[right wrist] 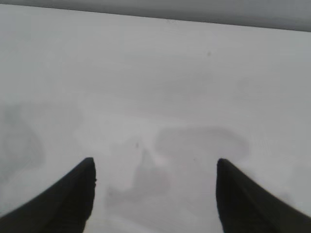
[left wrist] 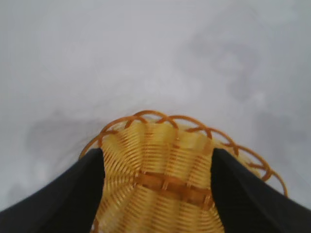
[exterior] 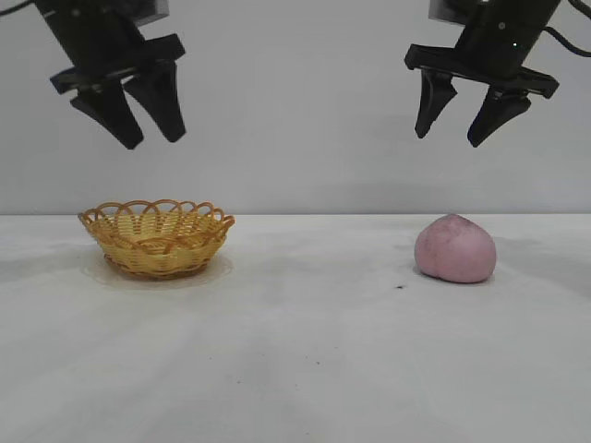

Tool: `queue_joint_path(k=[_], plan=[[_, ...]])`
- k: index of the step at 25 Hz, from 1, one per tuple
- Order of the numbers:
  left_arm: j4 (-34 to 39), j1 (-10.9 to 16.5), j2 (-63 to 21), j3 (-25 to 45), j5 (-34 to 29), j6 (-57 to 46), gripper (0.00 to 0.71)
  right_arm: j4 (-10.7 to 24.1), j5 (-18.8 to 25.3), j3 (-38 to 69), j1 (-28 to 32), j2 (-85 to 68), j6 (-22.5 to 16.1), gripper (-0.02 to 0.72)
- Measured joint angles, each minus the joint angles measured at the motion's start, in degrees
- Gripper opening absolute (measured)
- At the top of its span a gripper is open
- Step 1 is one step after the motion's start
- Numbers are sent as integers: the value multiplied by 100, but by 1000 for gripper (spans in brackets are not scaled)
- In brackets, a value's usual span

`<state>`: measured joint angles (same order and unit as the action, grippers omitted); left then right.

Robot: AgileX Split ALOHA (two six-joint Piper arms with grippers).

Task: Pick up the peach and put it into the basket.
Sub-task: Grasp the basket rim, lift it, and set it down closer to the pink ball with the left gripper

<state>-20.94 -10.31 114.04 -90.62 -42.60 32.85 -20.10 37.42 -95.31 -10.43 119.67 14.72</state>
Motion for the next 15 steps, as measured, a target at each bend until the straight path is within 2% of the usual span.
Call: queue_joint_path(k=[6,11,15], plan=[[1233,0,-83,-1219,-1325,128,416,0,97,0,0,0,3,454],[1386,0,17,-2112,-2011,544,416,0,154,0,0,0,80,454],[1606,0,399,-2344,-2581,778,416,8,191,0,0,0,103,454]])
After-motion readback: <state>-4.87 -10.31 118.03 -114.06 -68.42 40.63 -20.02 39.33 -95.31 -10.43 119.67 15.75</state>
